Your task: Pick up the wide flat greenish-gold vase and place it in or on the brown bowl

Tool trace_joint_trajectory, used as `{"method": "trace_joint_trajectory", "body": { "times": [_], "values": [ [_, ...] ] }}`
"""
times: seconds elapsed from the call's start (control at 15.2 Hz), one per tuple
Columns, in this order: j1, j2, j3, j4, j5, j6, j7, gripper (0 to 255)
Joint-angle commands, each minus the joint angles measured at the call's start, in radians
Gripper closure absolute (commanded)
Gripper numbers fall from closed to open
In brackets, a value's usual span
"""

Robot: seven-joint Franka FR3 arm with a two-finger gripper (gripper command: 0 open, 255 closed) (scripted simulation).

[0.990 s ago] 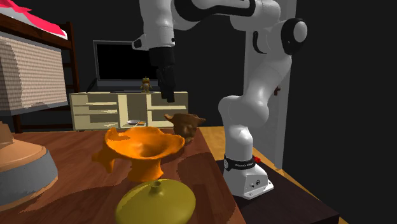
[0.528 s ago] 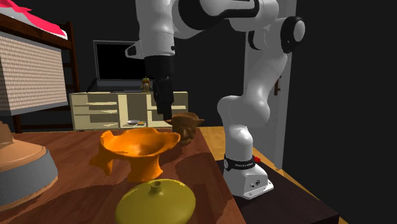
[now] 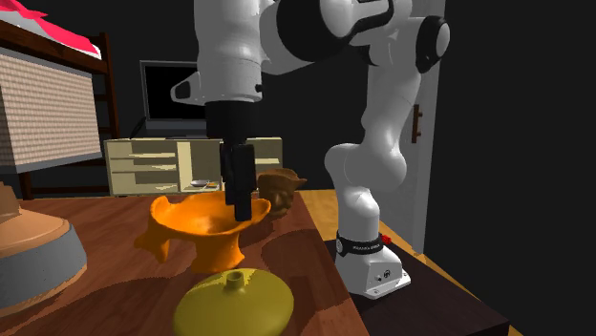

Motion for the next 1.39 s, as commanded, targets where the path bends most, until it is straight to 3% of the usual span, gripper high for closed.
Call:
{"method": "trace_joint_trajectory", "body": {
  "times": [0.0,0.2,0.66,1.25,1.32],
  "values": [
    [0.010,0.051,0.036,0.012,0.015,0.062,0.033,0],
    [0.020,0.131,0.088,0.044,0.023,0.143,0.083,0],
    [0.020,0.183,0.110,-0.010,0.023,0.249,0.089,0],
    [0.020,0.188,0.112,-0.013,0.023,0.257,0.089,0],
    [0.020,0.188,0.112,-0.013,0.023,0.257,0.089,255]
  ]
}}
